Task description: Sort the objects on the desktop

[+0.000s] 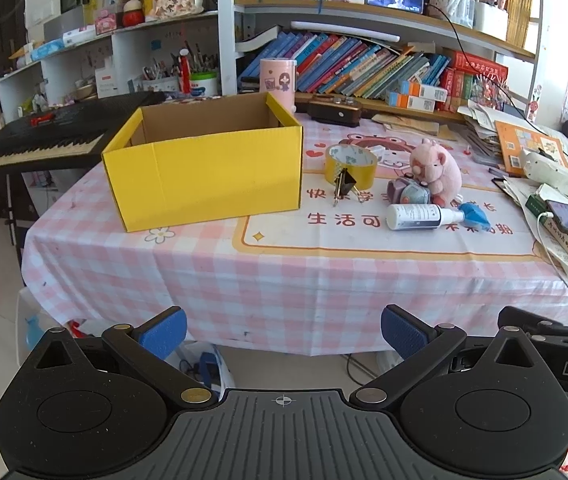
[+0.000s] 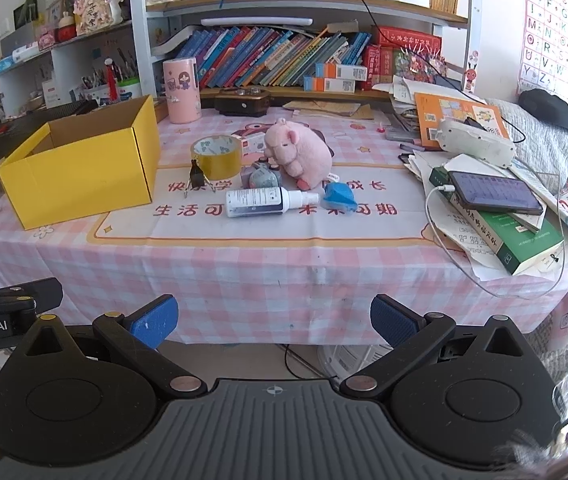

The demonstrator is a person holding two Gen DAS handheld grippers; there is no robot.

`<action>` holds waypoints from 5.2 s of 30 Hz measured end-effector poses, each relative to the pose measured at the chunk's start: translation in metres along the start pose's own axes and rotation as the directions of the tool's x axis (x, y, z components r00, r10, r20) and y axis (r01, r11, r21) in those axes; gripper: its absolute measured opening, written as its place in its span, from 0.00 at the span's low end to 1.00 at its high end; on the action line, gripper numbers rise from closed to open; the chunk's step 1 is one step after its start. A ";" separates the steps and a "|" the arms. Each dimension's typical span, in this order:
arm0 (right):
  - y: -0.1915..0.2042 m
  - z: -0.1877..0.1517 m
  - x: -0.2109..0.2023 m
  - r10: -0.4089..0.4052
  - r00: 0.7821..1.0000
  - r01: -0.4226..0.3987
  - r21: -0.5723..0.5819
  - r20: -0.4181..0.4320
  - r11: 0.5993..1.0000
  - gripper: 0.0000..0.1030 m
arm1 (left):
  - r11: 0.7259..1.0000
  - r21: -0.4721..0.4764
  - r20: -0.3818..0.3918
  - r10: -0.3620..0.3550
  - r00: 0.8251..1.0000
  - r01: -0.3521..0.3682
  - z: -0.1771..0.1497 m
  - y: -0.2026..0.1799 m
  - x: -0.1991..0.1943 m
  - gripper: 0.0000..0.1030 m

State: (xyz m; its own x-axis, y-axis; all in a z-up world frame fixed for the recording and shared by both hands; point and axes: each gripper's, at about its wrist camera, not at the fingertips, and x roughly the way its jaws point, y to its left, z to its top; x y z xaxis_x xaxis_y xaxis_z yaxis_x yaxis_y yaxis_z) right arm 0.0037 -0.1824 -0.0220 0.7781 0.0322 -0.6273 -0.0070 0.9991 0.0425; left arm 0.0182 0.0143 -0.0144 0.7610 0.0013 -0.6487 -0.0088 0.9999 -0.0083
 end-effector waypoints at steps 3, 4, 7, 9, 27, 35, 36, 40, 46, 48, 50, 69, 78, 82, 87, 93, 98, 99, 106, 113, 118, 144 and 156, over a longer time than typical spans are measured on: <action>0.001 0.002 -0.002 -0.001 1.000 0.001 -0.004 -0.008 1.000 1.00 | 1.000 -0.003 0.000 -0.005 1.000 0.005 0.000 0.001 0.000 1.00; 0.003 0.003 -0.003 -0.001 1.000 0.001 -0.006 -0.011 1.000 1.00 | 1.000 -0.003 -0.001 -0.006 1.000 0.006 0.000 0.001 0.001 1.00; 0.003 0.003 -0.001 0.002 1.000 -0.002 -0.010 -0.017 1.000 1.00 | 1.000 0.004 -0.009 -0.010 1.000 0.010 0.000 0.001 0.002 1.00; 0.004 0.003 0.000 0.004 1.000 -0.004 -0.012 -0.019 1.000 1.00 | 1.000 0.011 -0.007 -0.009 1.000 0.009 0.000 0.001 0.002 1.00; 0.006 0.009 -0.006 0.001 1.000 -0.001 -0.022 -0.004 1.000 1.00 | 0.998 0.021 0.003 -0.053 0.999 0.052 0.000 0.002 0.002 1.00; -0.009 0.019 0.004 -0.007 1.000 0.007 -0.001 0.008 1.000 1.00 | 0.997 0.024 0.016 -0.067 0.998 0.067 0.011 -0.010 0.013 1.00; -0.011 0.021 0.007 -0.005 1.000 0.005 -0.001 0.007 1.000 1.00 | 0.998 0.023 0.016 -0.064 0.998 0.063 0.013 -0.012 0.015 1.00; -0.020 0.032 0.019 0.003 1.000 -0.003 -0.010 0.013 1.000 1.00 | 0.998 0.013 0.013 -0.069 0.997 0.069 0.023 -0.021 0.026 1.00; -0.041 0.051 0.040 0.015 1.000 -0.015 -0.001 0.018 1.000 1.00 | 0.994 -0.017 -0.022 -0.113 0.993 0.112 0.037 -0.037 0.048 1.00; -0.048 0.058 0.047 0.029 0.999 -0.029 0.001 0.031 1.000 1.00 | 0.993 -0.029 -0.026 -0.113 0.993 0.112 0.041 -0.043 0.054 1.00; -0.053 0.065 0.054 0.038 0.999 -0.038 -0.004 0.037 0.999 1.00 | 0.993 -0.039 -0.027 -0.114 0.993 0.113 0.047 -0.048 0.060 1.00; -0.096 0.097 0.135 0.101 0.994 -0.104 -0.061 -0.046 0.993 1.00 | 0.998 -0.045 0.060 -0.049 0.997 0.051 0.082 -0.097 0.112 1.00; -0.101 0.105 0.172 0.090 0.993 -0.098 -0.110 -0.072 0.989 0.82 | 0.996 -0.090 -0.023 -0.029 0.999 0.027 0.089 -0.099 0.134 1.00; -0.110 0.112 0.195 0.049 0.993 -0.057 -0.070 -0.112 0.996 0.72 | 0.999 -0.051 -0.044 -0.017 0.999 0.015 0.090 -0.106 0.141 1.00; -0.115 0.118 0.220 0.093 0.984 -0.095 -0.008 -0.151 0.995 0.62 | 0.999 0.004 -0.059 -0.042 0.997 0.042 0.094 -0.116 0.146 1.00; -0.117 0.119 0.236 0.126 0.971 -0.129 0.000 -0.206 0.992 0.35 | 0.992 0.091 -0.082 -0.084 0.993 0.092 0.099 -0.129 0.162 0.94; -0.126 0.123 0.228 0.120 0.975 -0.125 -0.015 -0.186 0.992 0.28 | 0.960 0.230 -0.108 -0.138 0.985 0.160 0.098 -0.148 0.186 0.82; -0.129 0.124 0.225 0.118 0.977 -0.123 -0.019 -0.178 0.992 0.28 | 0.949 0.262 -0.116 -0.151 0.982 0.177 0.098 -0.152 0.191 0.80; -0.139 0.128 0.209 0.166 0.973 -0.169 -0.006 -0.158 0.986 0.28 | 0.874 0.396 -0.201 -0.216 0.955 0.281 0.096 -0.166 0.209 0.55; -0.135 0.124 0.199 0.198 0.968 -0.201 -0.004 -0.156 0.980 0.28 | 0.897 0.333 -0.257 -0.211 0.943 0.291 0.093 -0.166 0.203 0.35; -0.140 0.122 0.202 0.188 0.968 -0.189 0.010 -0.165 0.982 0.28 | 0.917 0.268 -0.269 -0.222 0.937 0.294 0.084 -0.152 0.205 0.35; -0.130 0.129 0.151 0.294 0.949 -0.299 -0.025 -0.117 0.954 0.28 | 0.957 -0.007 -0.058 -0.291 0.955 0.291 0.107 -0.131 0.102 0.30; -0.075 0.119 0.114 0.379 0.917 -0.390 -0.085 -0.121 0.917 0.28 | 0.954 -0.173 0.008 -0.249 0.968 0.247 0.075 -0.070 0.055 0.30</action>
State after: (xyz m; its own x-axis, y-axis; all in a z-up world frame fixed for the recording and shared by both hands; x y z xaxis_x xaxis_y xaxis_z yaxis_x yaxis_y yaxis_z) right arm 0.1678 -0.2568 -0.0042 0.6348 0.4119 -0.6537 -0.3632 0.9058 0.2181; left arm 0.1091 -0.0548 0.0077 0.7444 -0.2477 -0.6201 0.0675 0.9518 -0.2992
